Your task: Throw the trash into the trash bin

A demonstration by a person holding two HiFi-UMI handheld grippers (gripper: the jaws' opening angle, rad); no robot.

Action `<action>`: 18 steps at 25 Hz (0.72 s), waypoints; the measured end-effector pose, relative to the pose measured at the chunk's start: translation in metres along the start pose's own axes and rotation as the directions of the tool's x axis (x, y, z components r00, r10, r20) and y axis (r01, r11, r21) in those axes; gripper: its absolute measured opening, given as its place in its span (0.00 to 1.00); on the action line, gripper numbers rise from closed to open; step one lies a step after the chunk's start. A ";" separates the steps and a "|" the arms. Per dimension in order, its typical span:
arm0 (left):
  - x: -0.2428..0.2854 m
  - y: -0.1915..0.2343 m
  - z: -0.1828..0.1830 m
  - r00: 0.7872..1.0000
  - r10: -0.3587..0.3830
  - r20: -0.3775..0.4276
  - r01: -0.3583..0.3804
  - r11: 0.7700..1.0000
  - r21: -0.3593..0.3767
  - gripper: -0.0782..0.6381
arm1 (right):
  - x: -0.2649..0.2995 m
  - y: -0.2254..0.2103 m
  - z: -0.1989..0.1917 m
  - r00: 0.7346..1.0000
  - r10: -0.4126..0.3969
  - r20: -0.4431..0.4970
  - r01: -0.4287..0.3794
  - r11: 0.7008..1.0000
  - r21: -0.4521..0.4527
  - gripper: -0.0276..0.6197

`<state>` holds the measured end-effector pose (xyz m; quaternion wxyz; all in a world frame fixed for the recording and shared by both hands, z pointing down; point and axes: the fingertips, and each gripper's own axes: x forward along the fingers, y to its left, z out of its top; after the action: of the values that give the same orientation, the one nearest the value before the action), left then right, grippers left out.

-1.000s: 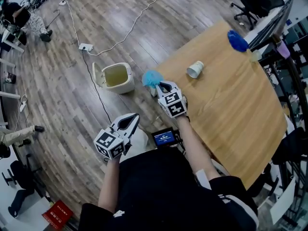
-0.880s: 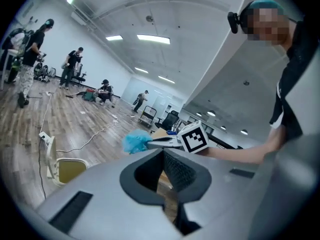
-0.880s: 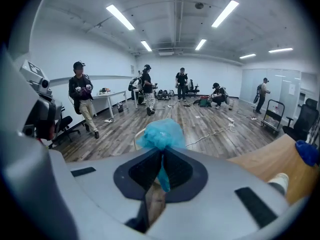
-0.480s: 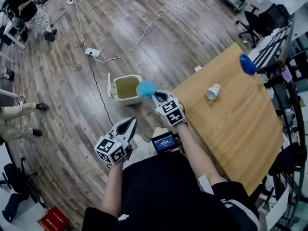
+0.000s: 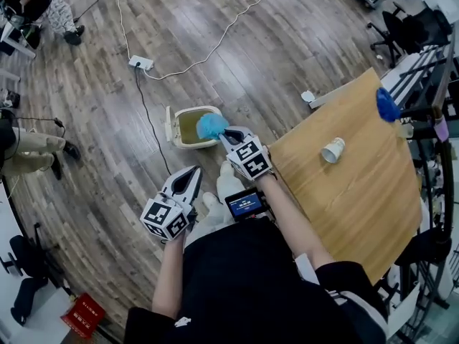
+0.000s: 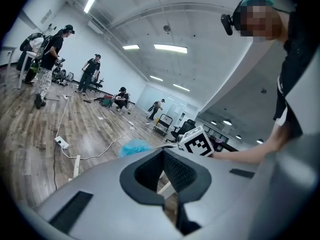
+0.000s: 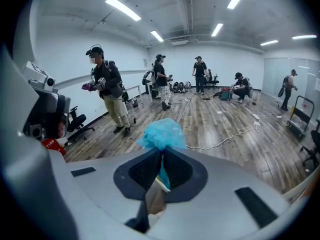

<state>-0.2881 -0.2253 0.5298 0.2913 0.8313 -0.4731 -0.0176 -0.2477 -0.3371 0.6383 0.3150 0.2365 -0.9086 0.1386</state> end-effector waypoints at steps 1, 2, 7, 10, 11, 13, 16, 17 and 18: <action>0.006 0.010 0.005 1.000 0.011 -0.007 -0.011 1.000 -0.006 0.10 | 0.008 -0.005 0.004 1.000 0.010 -0.004 -0.010 1.000 0.002 0.06; 0.012 0.019 0.009 1.000 0.021 -0.014 -0.021 1.000 -0.011 0.10 | 0.017 -0.010 0.009 1.000 0.020 -0.010 -0.020 1.000 0.008 0.06; 0.036 0.044 0.011 0.996 0.081 -0.027 -0.083 0.994 -0.071 0.10 | 0.062 -0.021 0.002 0.995 0.095 -0.042 -0.093 0.994 0.057 0.06; 0.051 0.064 0.005 0.995 0.095 -0.037 -0.098 0.991 -0.093 0.10 | 0.096 -0.025 -0.012 0.988 0.128 -0.091 -0.122 0.990 0.065 0.06; 0.054 0.070 0.001 0.995 0.092 -0.048 -0.097 0.991 -0.094 0.10 | 0.106 -0.024 -0.017 0.984 0.137 -0.110 -0.130 0.989 0.067 0.06; 0.058 0.081 -0.010 0.994 0.077 -0.081 -0.084 0.992 -0.091 0.10 | 0.122 -0.021 -0.027 0.979 0.150 -0.138 -0.141 0.987 0.075 0.06; 0.064 0.101 -0.031 0.988 0.058 -0.142 -0.074 0.991 -0.108 0.10 | 0.146 -0.020 -0.046 0.973 0.158 -0.167 -0.144 0.985 0.092 0.06; 0.067 0.110 -0.035 0.987 0.058 -0.152 -0.076 0.990 -0.117 0.10 | 0.157 -0.022 -0.052 0.972 0.160 -0.172 -0.146 0.985 0.094 0.06; 0.071 0.122 -0.038 0.987 0.058 -0.153 -0.077 0.989 -0.124 0.10 | 0.169 -0.025 -0.059 0.971 0.162 -0.177 -0.148 0.985 0.090 0.06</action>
<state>-0.3316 -0.3108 0.6401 0.3796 0.7931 -0.4757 0.0238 -0.3219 -0.3928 0.7936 0.3765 0.1628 -0.8855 0.2184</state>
